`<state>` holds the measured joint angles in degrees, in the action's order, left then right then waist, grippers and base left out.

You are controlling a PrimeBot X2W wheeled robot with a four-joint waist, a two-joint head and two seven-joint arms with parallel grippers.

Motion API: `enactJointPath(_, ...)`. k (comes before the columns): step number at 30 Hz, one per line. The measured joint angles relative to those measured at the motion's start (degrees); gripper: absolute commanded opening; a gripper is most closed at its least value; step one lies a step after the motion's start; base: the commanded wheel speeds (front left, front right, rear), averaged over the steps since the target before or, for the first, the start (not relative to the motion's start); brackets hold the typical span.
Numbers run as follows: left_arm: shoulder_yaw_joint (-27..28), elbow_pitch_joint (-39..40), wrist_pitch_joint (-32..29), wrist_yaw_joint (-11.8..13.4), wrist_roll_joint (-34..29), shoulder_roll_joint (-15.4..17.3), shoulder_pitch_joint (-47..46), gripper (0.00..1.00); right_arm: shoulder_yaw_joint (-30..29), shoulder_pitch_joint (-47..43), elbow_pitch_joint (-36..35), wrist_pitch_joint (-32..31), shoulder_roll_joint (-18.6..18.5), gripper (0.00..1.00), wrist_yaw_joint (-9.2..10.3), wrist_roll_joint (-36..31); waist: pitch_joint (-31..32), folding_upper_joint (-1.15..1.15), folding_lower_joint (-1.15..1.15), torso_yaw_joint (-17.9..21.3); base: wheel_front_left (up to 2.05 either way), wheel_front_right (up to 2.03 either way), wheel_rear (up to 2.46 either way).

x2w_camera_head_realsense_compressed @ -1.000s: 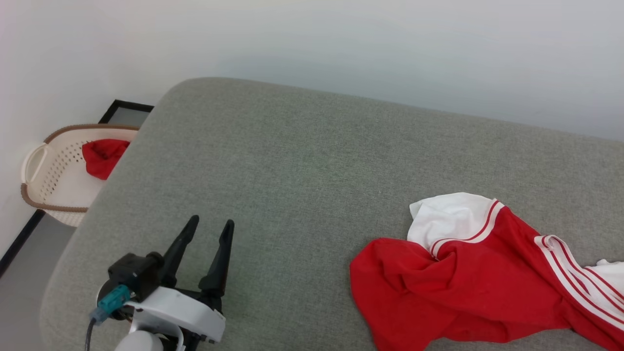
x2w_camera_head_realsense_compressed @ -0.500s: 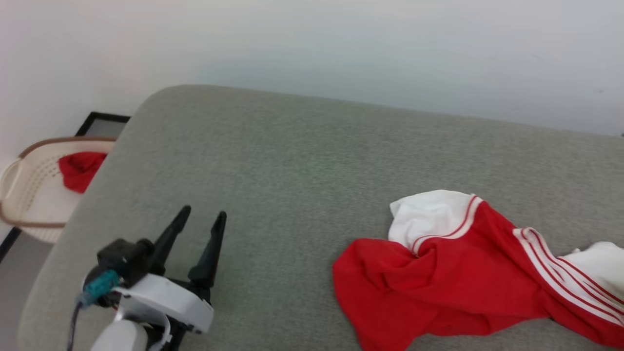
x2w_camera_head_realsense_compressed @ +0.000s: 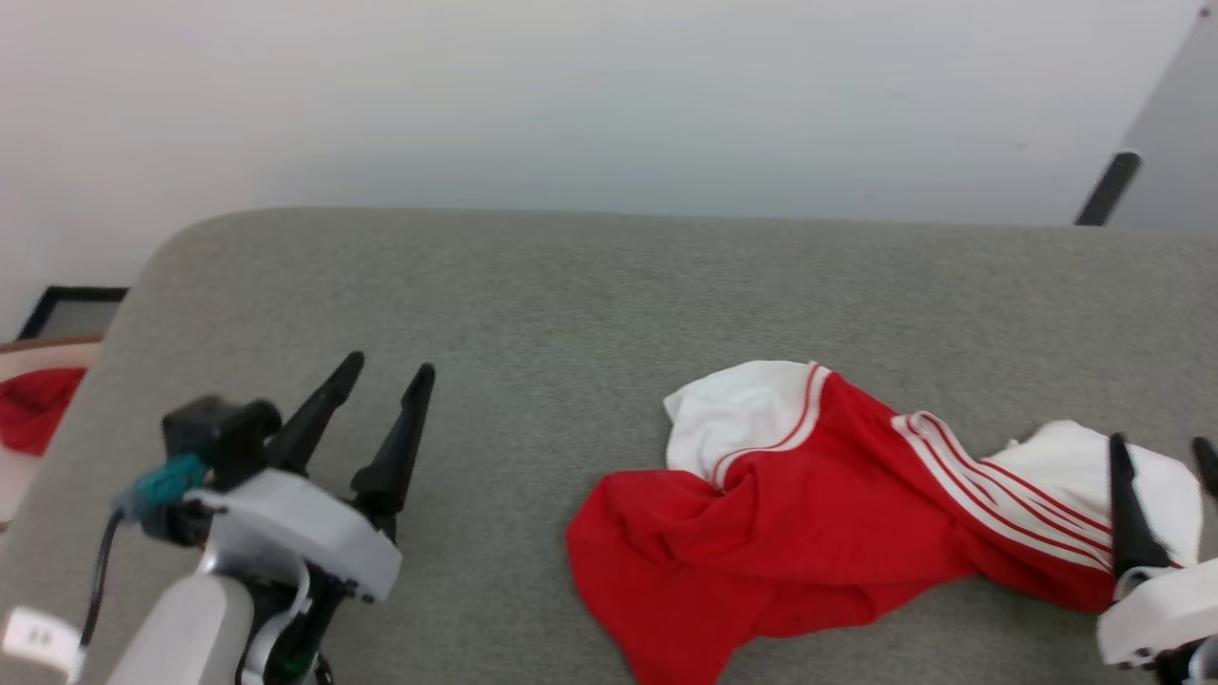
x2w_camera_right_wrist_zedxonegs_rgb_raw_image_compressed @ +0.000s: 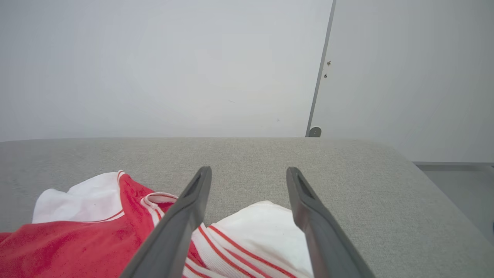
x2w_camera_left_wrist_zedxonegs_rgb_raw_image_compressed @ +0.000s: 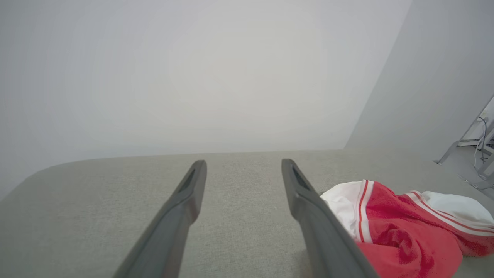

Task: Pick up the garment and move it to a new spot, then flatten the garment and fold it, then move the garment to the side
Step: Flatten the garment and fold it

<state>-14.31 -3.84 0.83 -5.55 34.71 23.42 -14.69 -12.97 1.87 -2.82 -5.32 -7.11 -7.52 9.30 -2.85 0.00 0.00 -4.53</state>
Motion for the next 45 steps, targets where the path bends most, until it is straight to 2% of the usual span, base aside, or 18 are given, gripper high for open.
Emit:
enactJointPath(5, -2.30, -0.36, -8.80, -0.60, 3.45, 0.94, -5.45, 1.00, 3.14, -1.17, -0.24, 3.37, 2.52, 1.00, 0.00, -1.12, -0.55, 0.00, 0.00, 3.10, 0.00, 0.00, 0.00)
enactJointPath(12, -5.32, -5.36, -25.73, -1.34, 11.49, 1.67, -15.66, 1.00, 6.68, 0.22, 2.49, 6.42, 3.71, 1.00, 0.00, -0.13, -2.38, 0.00, 0.00, 7.47, 0.00, 0.00, 0.00)
enactJointPath(19, -7.36, -10.59, -40.24, -0.44, 16.93, 1.55, -22.69, 1.00, 8.62, 2.02, 4.87, 7.97, 4.02, 1.00, 0.00, 0.73, -5.17, 0.00, 0.00, 11.86, 0.00, 0.00, 0.00)
enactJointPath(28, -11.27, -13.84, -47.07, 0.35, 16.35, 1.90, -24.74, 1.00, 10.07, 3.81, 7.35, 10.29, 4.10, 1.00, 0.00, 3.00, -10.05, 0.00, 0.00, 16.24, 0.00, 0.00, 0.00)
enactJointPath(37, -13.34, -16.64, -49.20, 1.27, 14.41, 3.00, -24.87, 1.00, 11.04, 5.83, 10.16, 12.50, 4.11, 1.00, 0.00, 4.54, -14.04, 0.00, 0.00, 19.42, 0.00, 0.00, 0.00)
enactJointPath(42, -13.73, -18.37, -50.07, 1.30, 14.63, 2.40, -25.74, 1.00, 11.23, 6.58, 11.50, 13.25, 4.12, 1.00, 0.00, 4.81, -15.34, 0.00, 0.00, 20.24, 0.00, 0.00, 0.00)
enactJointPath(44, -13.95, -19.07, -50.23, 1.29, 14.62, 2.20, -26.28, 0.29, 11.27, 7.10, 11.92, 13.49, 4.12, 1.00, 0.00, 4.82, -15.57, 0.00, 0.00, 20.33, 0.00, 0.00, 0.00)
enactJointPath(45, -14.03, -19.48, -50.20, 1.27, 14.61, 2.19, -26.47, 0.00, 11.33, 7.21, 12.16, 13.59, 4.12, 1.00, 0.00, 4.82, -15.61, 0.00, 0.00, 20.33, 0.00, 0.00, 0.00)
